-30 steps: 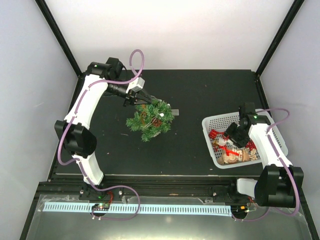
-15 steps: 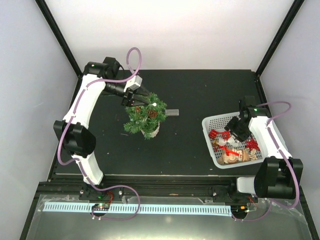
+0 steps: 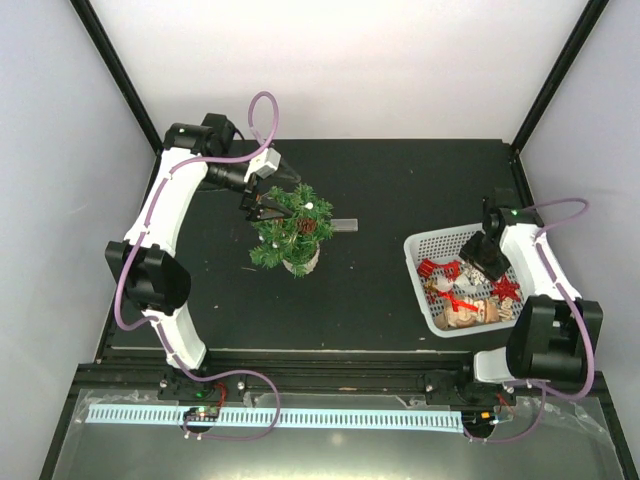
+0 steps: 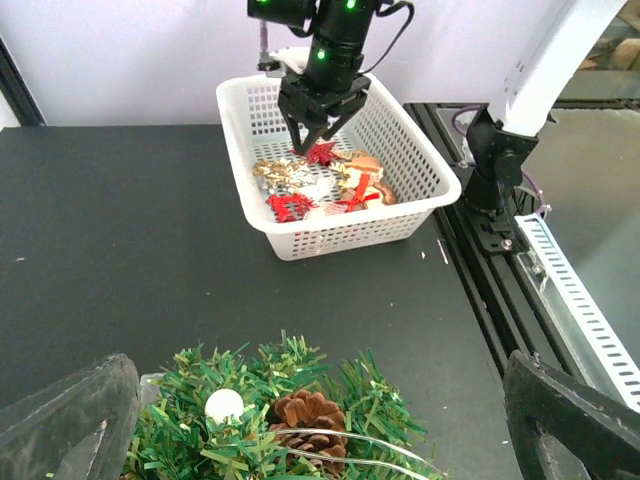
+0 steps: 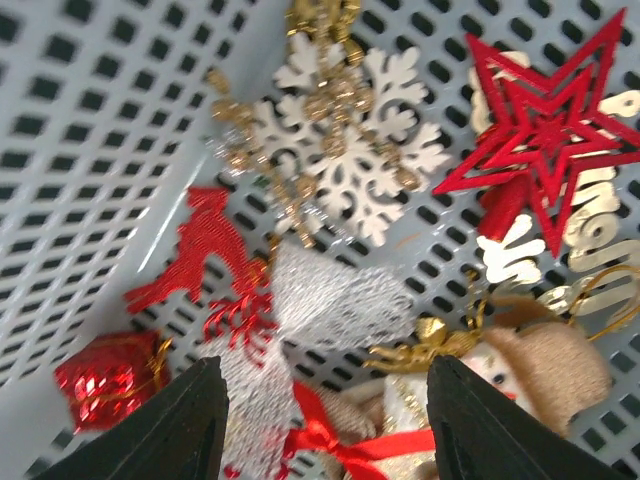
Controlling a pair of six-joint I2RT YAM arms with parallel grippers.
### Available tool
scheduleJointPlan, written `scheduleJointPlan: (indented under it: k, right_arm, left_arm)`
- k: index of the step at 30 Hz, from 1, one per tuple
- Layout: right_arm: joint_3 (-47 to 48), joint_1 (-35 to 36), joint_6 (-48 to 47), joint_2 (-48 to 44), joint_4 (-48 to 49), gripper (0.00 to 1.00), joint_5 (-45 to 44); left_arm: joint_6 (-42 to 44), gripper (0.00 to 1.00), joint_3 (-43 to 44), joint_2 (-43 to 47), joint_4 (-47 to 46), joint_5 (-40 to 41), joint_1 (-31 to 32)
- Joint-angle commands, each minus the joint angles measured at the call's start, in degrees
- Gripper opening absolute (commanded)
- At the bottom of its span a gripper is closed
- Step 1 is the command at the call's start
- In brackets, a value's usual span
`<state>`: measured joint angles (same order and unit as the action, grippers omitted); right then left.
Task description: Decorate the small christmas tree
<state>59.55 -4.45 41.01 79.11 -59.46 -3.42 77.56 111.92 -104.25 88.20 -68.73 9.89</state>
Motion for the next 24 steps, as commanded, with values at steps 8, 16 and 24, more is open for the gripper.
scheduleJointPlan:
  k: [8, 16, 24]
  right_arm:
    - [4.46, -4.87, -2.25, 10.9, 2.76, 0.5, -5.71]
    - [7.13, -8.34, -1.8, 15.86, 4.95, 0.5, -3.23]
    - [4.49, -10.36, -4.48, 18.32, 9.7, 0.49, 1.51]
  left_arm:
    - [-17.6, 0.99, 5.08, 5.51, -11.24, -7.8, -3.33]
    - [-42.91, 0.99, -7.43, 16.6, -36.86, -6.31, -3.61]
    - [-45.47, 0.99, -9.6, 17.52, -37.65, -6.28, -3.81]
